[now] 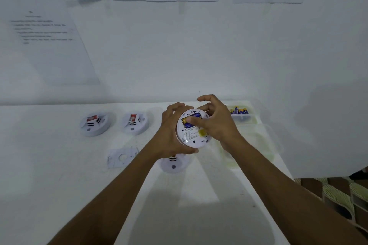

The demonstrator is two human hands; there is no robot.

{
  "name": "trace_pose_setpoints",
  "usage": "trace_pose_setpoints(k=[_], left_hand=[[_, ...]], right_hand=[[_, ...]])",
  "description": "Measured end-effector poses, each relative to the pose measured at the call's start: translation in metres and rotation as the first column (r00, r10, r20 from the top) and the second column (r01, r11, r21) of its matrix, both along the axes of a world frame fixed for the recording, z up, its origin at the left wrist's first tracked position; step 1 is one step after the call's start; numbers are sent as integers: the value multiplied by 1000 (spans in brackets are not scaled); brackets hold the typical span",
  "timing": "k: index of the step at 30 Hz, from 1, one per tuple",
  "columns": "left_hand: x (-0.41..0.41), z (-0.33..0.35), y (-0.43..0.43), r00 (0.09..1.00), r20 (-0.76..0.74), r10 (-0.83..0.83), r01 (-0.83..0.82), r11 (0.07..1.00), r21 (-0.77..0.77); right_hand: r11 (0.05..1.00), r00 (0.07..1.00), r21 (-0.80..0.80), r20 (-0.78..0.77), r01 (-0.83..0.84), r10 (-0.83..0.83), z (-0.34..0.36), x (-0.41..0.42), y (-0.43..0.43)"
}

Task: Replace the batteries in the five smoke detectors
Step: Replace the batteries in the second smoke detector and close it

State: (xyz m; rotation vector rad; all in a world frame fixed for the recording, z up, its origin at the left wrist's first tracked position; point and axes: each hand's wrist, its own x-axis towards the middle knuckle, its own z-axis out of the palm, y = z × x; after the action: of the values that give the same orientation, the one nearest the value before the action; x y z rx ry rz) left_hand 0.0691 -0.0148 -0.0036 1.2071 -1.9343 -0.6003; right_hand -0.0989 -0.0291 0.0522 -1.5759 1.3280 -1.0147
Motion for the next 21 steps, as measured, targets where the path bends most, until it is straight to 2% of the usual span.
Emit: trace_pose_setpoints(k=[2, 7, 13, 16, 18, 20, 21], left_hand=[[20, 3, 4, 1000, -12, -14, 14, 1000, -22], [90, 9, 21, 999, -4, -51, 51, 998, 35], [178, 3, 39, 999, 12, -50, 49, 995, 83], [219, -2, 49, 999, -28, -24, 27, 996, 90], [244, -9, 58, 999, -35, -3, 8, 993, 122], [264, -14, 64, 1000, -20, 22, -18, 988, 151], [272, -17, 66, 999, -16, 30, -27, 987, 157]], right_hand=[[1000, 999, 8, 44, -19, 19, 0, 16, 3], [992, 978, 34, 176, -119, 111, -5, 66, 14], [987, 985, 49, 95, -150, 145, -22, 134, 27], [986, 982, 66, 128, -152, 142, -38, 163, 37], [988, 988, 49, 59, -149, 146, -50, 177, 43], [982, 970, -10, -159, -186, 182, -64, 184, 47], [972, 931, -36, -297, -233, 212, -72, 187, 49]])
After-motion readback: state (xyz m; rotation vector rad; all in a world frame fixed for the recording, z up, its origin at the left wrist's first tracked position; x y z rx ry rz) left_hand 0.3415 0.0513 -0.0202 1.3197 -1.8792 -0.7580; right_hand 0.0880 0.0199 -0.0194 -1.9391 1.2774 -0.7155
